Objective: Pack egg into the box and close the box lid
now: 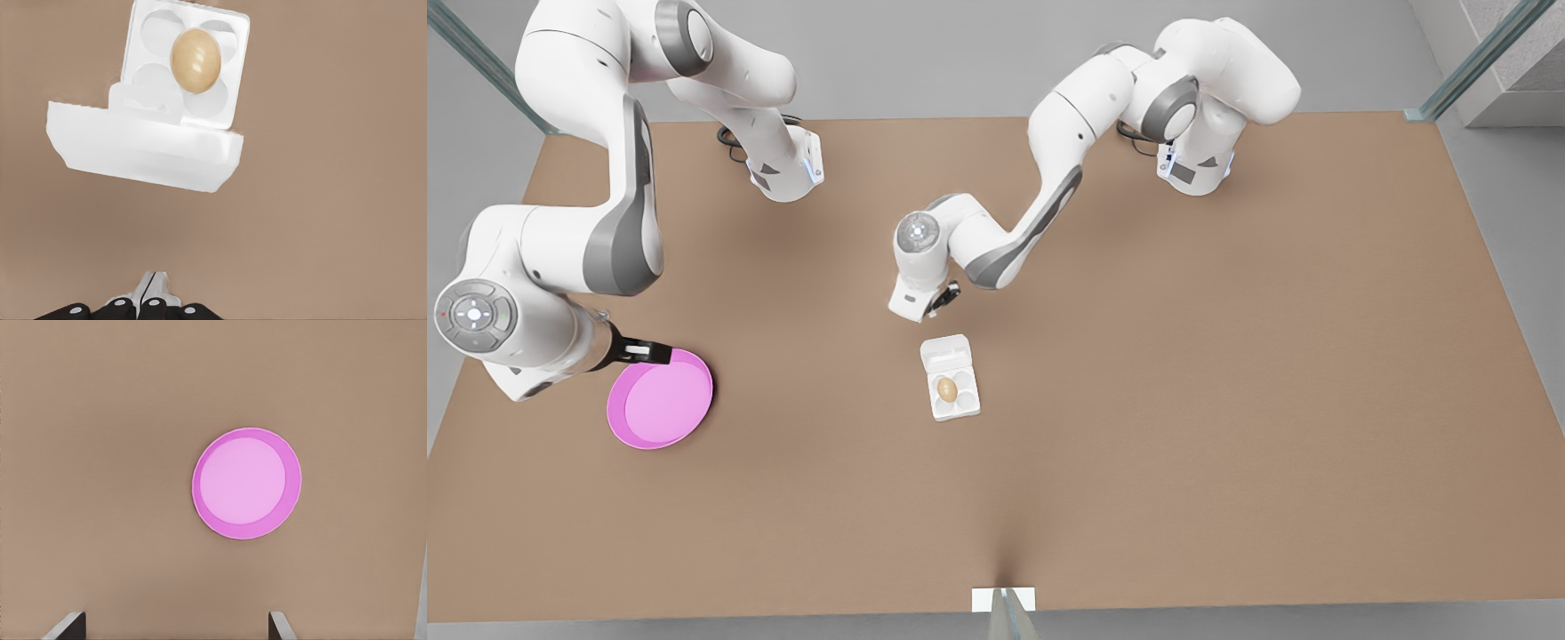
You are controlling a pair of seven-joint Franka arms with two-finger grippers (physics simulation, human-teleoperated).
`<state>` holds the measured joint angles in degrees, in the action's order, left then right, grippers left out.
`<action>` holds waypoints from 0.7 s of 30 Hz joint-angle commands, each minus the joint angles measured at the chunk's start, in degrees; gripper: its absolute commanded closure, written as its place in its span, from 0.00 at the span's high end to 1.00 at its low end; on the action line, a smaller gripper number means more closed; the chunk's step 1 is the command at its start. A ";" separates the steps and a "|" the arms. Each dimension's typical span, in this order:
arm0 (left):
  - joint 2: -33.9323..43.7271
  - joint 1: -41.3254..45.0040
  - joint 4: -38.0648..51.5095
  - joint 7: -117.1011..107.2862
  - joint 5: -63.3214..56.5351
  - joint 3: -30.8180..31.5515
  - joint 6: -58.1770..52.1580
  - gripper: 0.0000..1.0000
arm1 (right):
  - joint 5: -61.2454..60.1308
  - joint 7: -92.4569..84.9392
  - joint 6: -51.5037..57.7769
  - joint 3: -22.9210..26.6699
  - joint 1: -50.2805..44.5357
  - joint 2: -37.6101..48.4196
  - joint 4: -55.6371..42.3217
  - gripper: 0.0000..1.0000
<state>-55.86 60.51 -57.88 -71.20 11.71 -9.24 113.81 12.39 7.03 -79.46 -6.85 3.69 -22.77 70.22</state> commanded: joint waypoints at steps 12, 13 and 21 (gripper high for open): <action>-0.22 -1.89 0.05 0.44 0.16 0.19 2.82 0.21 | 0.00 -0.09 0.53 0.00 -0.09 0.01 -0.09 1.00; -0.22 -2.50 0.05 0.44 0.25 0.19 3.26 0.21 | 0.00 -0.09 0.53 0.00 -0.09 0.01 -0.09 1.00; -1.53 -4.61 0.14 0.71 0.16 0.19 7.65 0.21 | -0.18 -0.18 0.53 0.00 -0.09 -0.08 0.00 1.00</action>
<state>-57.40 55.82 -57.76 -70.42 11.88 -9.05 121.44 12.22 6.86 -78.93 -6.85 3.60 -22.86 70.22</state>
